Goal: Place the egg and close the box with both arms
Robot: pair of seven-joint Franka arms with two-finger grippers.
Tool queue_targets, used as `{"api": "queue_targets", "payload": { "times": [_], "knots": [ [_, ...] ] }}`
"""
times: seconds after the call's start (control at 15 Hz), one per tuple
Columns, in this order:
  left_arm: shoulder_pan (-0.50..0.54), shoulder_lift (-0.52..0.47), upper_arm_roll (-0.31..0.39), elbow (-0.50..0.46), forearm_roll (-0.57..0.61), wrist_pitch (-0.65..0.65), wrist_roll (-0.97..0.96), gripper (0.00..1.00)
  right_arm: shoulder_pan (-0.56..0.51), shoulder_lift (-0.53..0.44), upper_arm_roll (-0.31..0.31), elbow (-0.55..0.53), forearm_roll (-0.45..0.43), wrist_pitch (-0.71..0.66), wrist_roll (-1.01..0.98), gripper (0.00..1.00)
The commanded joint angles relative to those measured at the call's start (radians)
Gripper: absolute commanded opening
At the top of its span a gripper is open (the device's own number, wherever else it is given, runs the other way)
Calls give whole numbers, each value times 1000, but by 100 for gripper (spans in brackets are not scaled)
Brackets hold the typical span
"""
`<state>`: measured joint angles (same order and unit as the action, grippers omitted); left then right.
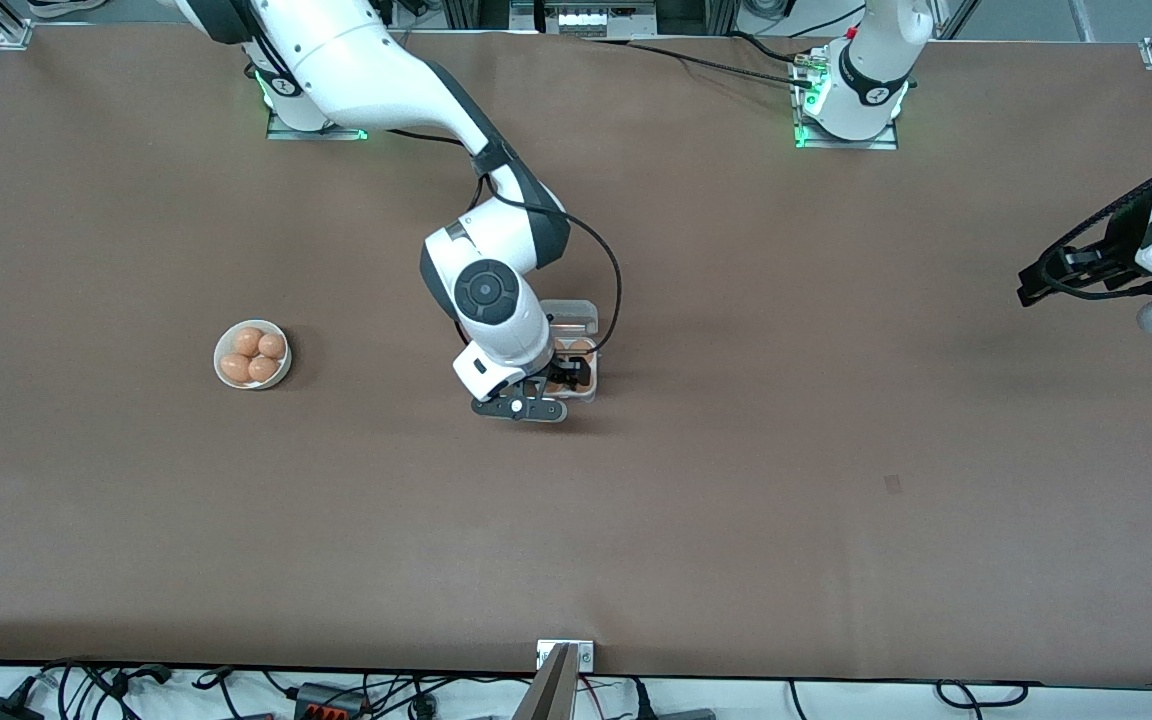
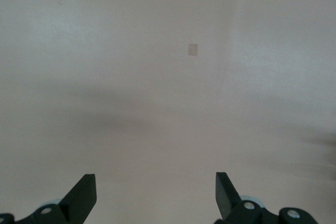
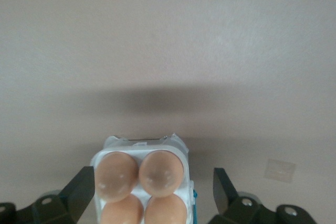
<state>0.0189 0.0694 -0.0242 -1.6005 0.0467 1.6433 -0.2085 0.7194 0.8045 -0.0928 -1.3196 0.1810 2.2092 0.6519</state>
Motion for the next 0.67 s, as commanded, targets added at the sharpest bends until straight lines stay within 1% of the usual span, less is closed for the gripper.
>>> {"api": "queue_targets", "payload": {
  "times": [0.0,0.27,0.47,0.53,0.6],
  "knots": [
    [7,-13,0,-10,-18,-3,29,100,-21,-108,-24,-12,3,-97,-9,100],
    [7,-13,0,-10,-18,-3,29,100,-113,-237,-68,2,2,-238,-105,100],
    [7,-13,0,-10,-18,-3,29,100,-216,-307,-70,2,0,-353,-207,100],
    [7,-13,0,-10,-18,-3,29,100,-242,-326,-73,2,-12,-391,-231,100],
    [7,-13,0,-10,-18,-3,29,100,-259,-344,-77,2,-47,-422,-256,100]
  ]
}}
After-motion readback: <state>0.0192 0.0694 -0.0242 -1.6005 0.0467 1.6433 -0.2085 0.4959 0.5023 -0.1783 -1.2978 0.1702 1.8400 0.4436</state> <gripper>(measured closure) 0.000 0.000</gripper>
